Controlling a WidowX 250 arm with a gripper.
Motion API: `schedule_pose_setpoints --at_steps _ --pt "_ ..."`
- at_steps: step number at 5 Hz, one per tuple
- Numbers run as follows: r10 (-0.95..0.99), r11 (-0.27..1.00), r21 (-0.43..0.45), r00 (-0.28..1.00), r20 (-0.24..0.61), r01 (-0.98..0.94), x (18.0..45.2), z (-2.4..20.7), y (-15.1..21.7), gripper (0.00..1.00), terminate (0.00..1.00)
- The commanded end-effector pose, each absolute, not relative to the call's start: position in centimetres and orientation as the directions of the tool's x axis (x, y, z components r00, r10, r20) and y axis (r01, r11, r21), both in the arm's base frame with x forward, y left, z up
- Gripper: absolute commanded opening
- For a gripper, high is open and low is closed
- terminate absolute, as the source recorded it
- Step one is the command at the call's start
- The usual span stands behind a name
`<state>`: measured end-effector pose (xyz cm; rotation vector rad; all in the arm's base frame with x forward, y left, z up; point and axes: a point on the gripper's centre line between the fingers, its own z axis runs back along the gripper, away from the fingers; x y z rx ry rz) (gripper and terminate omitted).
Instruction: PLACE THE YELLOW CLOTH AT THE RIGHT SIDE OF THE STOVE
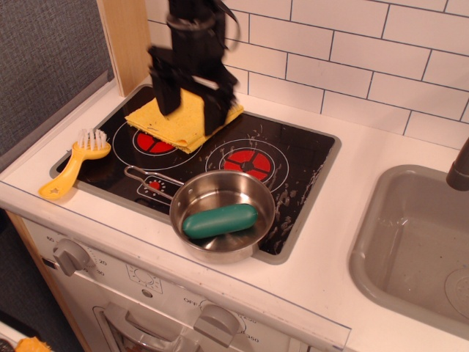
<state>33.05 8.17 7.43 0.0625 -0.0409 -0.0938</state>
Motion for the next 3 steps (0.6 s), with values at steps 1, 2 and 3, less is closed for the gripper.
schedule_pose_setpoints --at_steps 1,2,3 --pt "-0.143 0.987 0.088 0.985 0.096 0.135 38.5 4.9 11.7 1.0 0.0" --pt "-0.172 0.981 0.103 0.981 0.086 0.163 40.2 3.1 12.1 1.0 0.0" --pt "-0.151 0.984 0.106 0.986 0.076 0.143 39.8 1.8 12.9 1.0 0.0"
